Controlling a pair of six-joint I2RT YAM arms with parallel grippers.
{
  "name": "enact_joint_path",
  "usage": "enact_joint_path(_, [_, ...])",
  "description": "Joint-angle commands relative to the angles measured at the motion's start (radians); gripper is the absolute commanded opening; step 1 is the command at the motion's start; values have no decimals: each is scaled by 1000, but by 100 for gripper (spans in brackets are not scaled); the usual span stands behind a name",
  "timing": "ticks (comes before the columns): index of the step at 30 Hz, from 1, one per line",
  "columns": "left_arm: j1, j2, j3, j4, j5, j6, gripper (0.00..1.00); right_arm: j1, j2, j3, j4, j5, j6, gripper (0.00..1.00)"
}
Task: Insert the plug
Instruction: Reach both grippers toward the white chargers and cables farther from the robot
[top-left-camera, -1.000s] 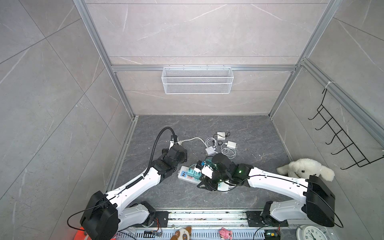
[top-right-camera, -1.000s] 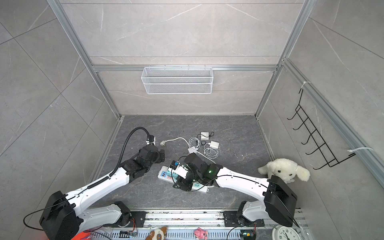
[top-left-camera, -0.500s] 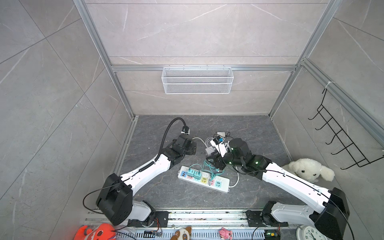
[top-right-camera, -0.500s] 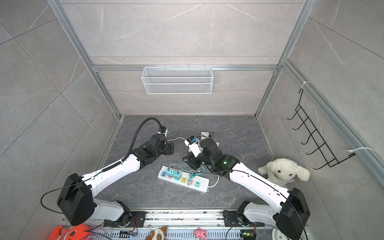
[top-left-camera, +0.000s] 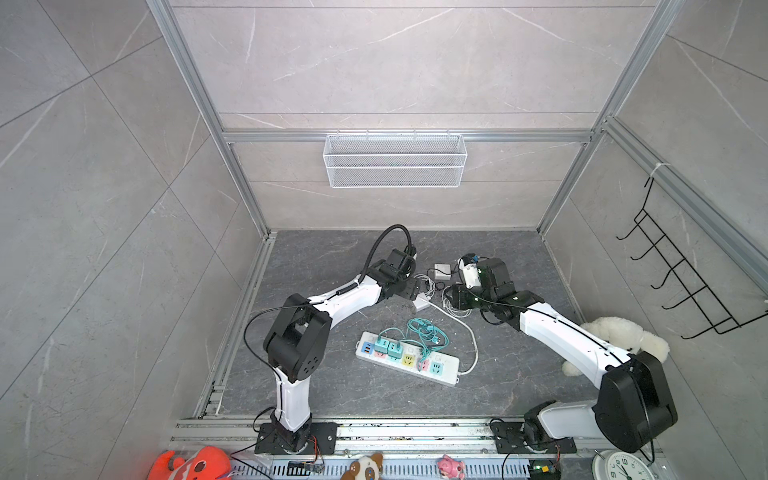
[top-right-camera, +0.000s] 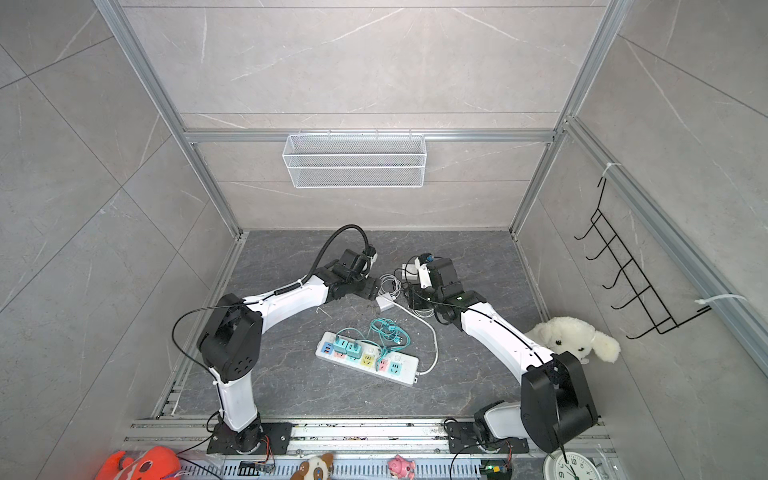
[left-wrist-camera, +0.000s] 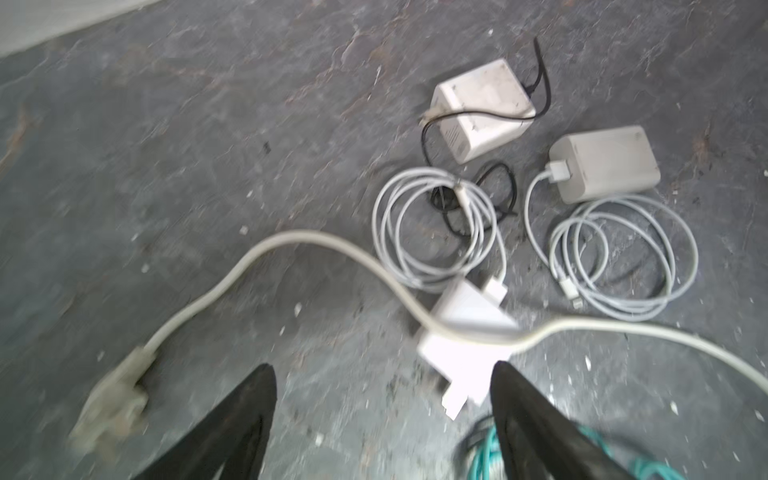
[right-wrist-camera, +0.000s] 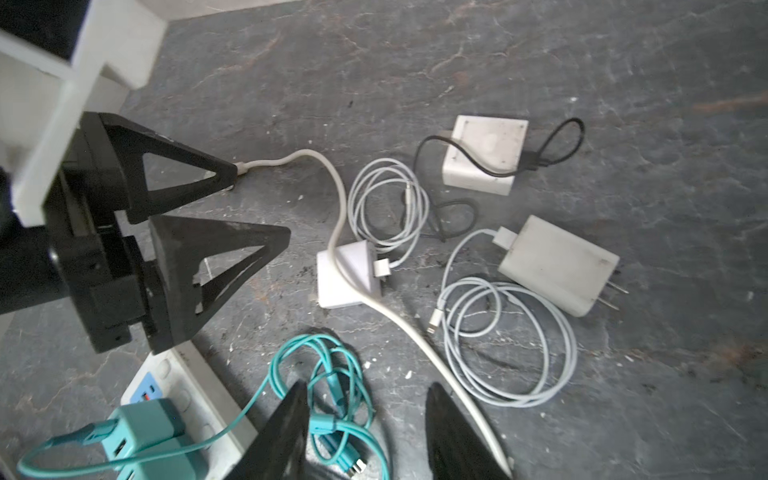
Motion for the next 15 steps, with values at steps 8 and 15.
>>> enact_joint_path(8, [-3,144,192,-91,97,84,81,-83,34,-36,34,5,24,47])
enact_joint_path(15, [-16,230,285,-134,97,96,80,-96,60,-45,51,-11,23,47])
